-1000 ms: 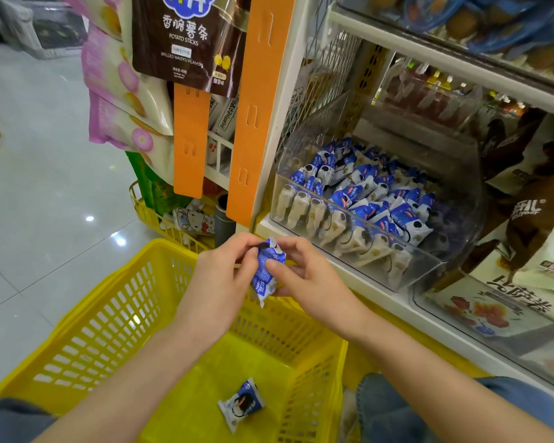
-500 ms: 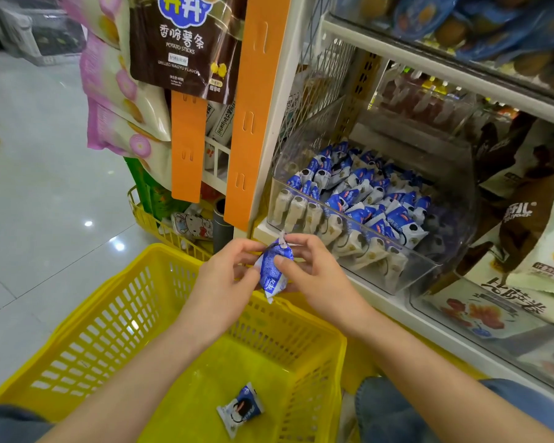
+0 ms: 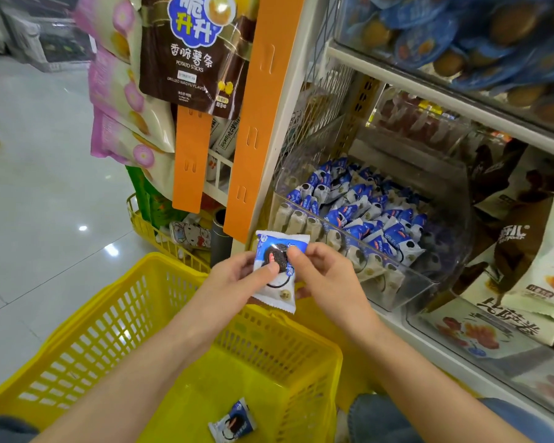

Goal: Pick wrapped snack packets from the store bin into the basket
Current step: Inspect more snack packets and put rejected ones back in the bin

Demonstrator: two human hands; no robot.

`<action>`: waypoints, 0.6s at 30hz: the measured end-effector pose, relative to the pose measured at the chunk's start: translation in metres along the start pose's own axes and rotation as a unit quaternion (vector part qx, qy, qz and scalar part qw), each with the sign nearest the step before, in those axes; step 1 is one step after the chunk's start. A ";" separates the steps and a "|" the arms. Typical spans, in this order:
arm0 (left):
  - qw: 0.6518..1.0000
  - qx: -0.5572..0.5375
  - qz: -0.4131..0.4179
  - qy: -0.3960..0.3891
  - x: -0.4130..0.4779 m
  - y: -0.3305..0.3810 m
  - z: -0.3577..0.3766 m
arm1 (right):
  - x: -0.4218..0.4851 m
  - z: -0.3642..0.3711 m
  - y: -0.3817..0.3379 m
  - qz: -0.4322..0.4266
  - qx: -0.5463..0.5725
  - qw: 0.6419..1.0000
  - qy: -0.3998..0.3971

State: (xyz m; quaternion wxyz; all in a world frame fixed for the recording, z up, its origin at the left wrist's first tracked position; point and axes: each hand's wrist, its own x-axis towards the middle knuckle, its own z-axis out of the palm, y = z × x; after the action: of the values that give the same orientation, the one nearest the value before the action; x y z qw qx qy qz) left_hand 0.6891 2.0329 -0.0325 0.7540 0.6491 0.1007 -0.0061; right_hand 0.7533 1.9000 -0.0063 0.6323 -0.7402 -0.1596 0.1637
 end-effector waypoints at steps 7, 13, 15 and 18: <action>0.999 -0.044 0.000 -0.007 0.006 0.016 -0.001 | 0.001 -0.014 -0.019 -0.128 -0.102 0.986 0.007; 0.994 -0.104 0.026 0.035 0.017 0.024 0.002 | 0.070 -0.082 -0.042 -0.052 -0.354 0.923 0.140; 0.991 -0.121 0.030 0.041 0.022 0.026 0.003 | 0.095 -0.099 -0.037 0.041 -0.411 0.901 0.135; 0.988 -0.141 0.042 0.045 0.029 0.027 0.004 | 0.116 -0.107 -0.026 0.106 -0.458 0.873 0.130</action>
State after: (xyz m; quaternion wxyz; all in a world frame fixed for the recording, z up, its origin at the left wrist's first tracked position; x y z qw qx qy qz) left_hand 0.7218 2.0370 -0.0104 0.8320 0.5399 0.1071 0.0693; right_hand 0.9038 1.8602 0.0308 0.2158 -0.9741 -0.0535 0.0405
